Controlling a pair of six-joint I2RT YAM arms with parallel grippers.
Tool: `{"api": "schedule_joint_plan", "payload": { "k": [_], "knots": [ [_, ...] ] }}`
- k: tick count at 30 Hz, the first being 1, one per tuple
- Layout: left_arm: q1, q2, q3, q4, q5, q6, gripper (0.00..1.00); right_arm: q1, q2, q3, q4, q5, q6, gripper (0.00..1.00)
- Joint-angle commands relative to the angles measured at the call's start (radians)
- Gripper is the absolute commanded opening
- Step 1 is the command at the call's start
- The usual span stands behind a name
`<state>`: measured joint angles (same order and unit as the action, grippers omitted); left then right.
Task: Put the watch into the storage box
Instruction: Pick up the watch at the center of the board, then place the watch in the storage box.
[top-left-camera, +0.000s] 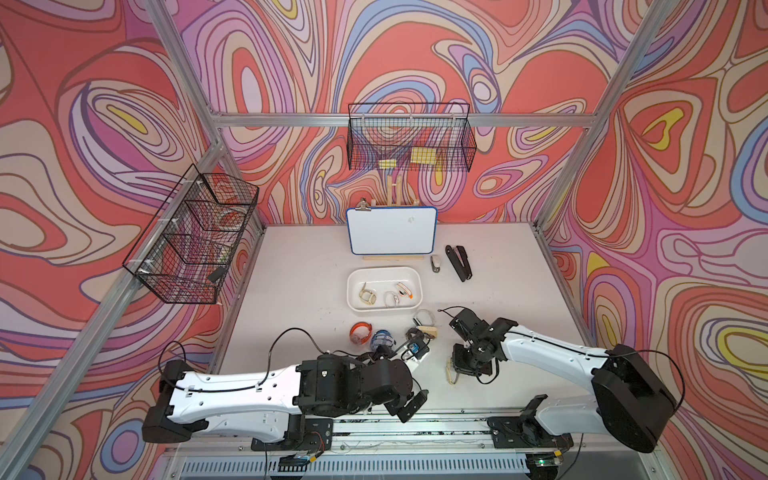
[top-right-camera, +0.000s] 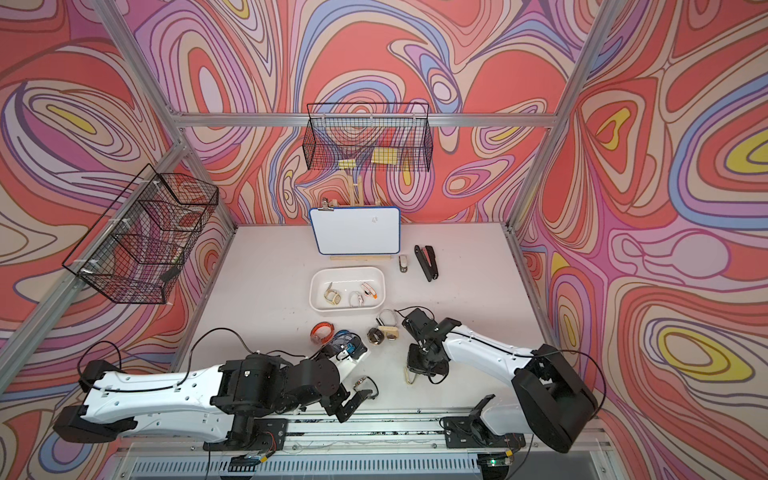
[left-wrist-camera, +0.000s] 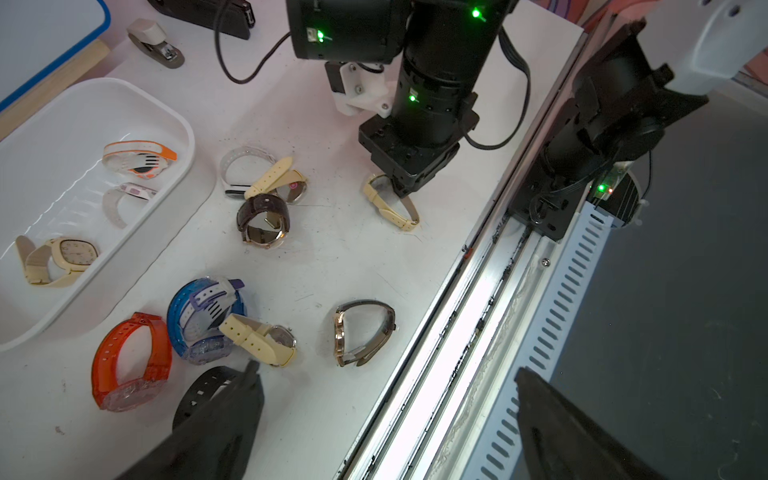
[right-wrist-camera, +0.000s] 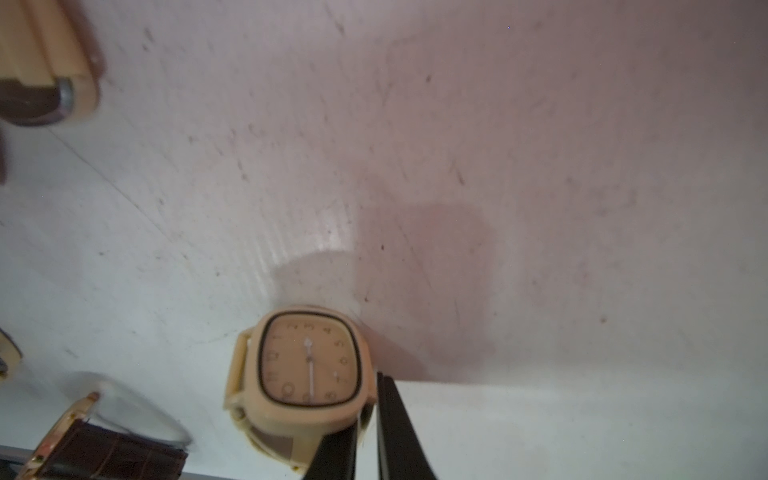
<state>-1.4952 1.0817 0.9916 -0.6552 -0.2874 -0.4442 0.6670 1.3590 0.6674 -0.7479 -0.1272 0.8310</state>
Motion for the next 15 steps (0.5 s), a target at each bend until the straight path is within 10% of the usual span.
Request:
{"api": "schedule_joint_plan", "payload": {
  "k": [1, 15],
  "knots": [
    [-0.026, -0.006, -0.025, 0.045, 0.023, 0.045, 1.00, -0.004, 0.026, -0.004, 0.020, 0.014, -0.005, 0.10],
    [-0.033, -0.097, -0.076, -0.012, -0.076, -0.001, 1.00, -0.004, 0.050, 0.265, -0.178, 0.127, -0.114, 0.00]
  ]
}}
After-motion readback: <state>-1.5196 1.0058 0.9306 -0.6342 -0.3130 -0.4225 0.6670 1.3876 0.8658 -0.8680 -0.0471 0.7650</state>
